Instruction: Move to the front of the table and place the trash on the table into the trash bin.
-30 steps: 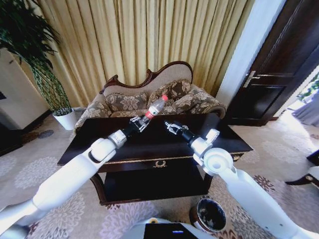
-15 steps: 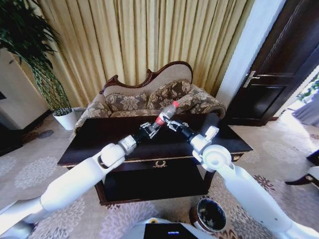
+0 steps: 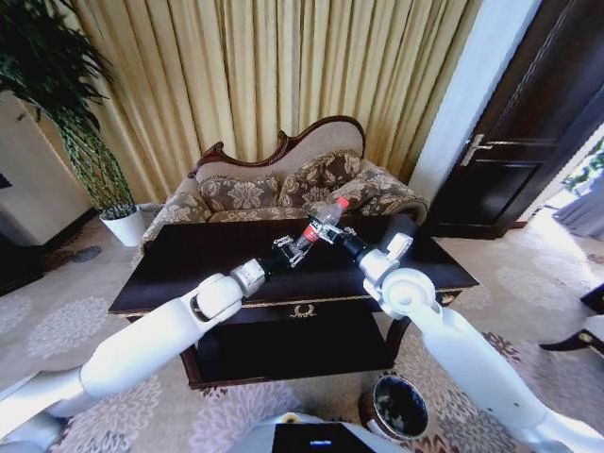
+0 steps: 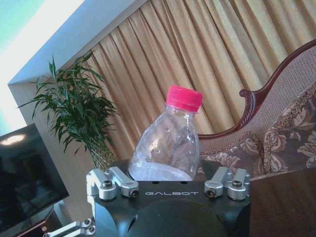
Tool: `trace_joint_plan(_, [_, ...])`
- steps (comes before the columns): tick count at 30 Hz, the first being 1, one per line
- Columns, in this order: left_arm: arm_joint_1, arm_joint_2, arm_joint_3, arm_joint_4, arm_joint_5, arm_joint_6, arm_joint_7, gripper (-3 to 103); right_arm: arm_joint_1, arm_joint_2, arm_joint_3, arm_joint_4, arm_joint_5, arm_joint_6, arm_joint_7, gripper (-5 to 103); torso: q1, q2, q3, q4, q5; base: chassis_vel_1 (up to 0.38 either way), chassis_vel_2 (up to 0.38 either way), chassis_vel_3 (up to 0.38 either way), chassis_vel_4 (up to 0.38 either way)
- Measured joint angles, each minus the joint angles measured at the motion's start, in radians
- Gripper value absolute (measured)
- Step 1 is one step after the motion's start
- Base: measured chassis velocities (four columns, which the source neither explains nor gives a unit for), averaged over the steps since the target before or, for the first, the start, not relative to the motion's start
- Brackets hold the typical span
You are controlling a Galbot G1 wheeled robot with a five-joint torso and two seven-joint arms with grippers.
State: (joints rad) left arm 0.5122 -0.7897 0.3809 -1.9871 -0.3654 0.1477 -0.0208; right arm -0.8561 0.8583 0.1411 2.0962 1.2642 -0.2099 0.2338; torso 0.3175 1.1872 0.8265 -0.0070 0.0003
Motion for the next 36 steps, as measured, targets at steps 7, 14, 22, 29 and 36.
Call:
trace_joint_plan(7, [-0.002,0.000,0.001,0.003,0.001,0.000,-0.006,28,-0.004,0.003,0.000,-0.004,-0.014,0.001,-0.006,52,0.000,0.000,0.000,0.0001,0.0000,0.000,0.000,0.000,0.000])
trace_joint_plan(14, [0.004,0.003,0.004,-0.020,-0.009,0.050,-0.053,28,-0.007,0.006,-0.001,-0.005,-0.019,0.001,-0.010,40,0.000,0.000,0.000,0.0001,-0.0001,0.000,0.000,0.000,0.000])
trace_joint_plan(22, [0.012,0.003,-0.001,-0.038,-0.057,0.095,-0.086,46,-0.022,0.005,0.002,-0.006,-0.028,0.001,-0.008,37,0.000,0.000,0.000,0.0001,0.0000,0.000,0.000,0.000,0.000])
trace_joint_plan(29, [0.013,0.003,0.003,-0.053,-0.105,0.113,-0.154,80,-0.029,0.006,0.004,-0.004,-0.036,0.001,-0.011,31,0.000,0.000,0.000,0.0000,0.0000,0.000,0.000,0.000,0.000])
trace_joint_plan(36, [0.014,0.010,-0.008,-0.089,-0.172,0.127,-0.167,98,-0.031,0.004,0.005,-0.012,-0.047,0.001,-0.011,31,0.000,0.000,0.000,0.0001,-0.0001,0.000,0.000,0.000,0.000])
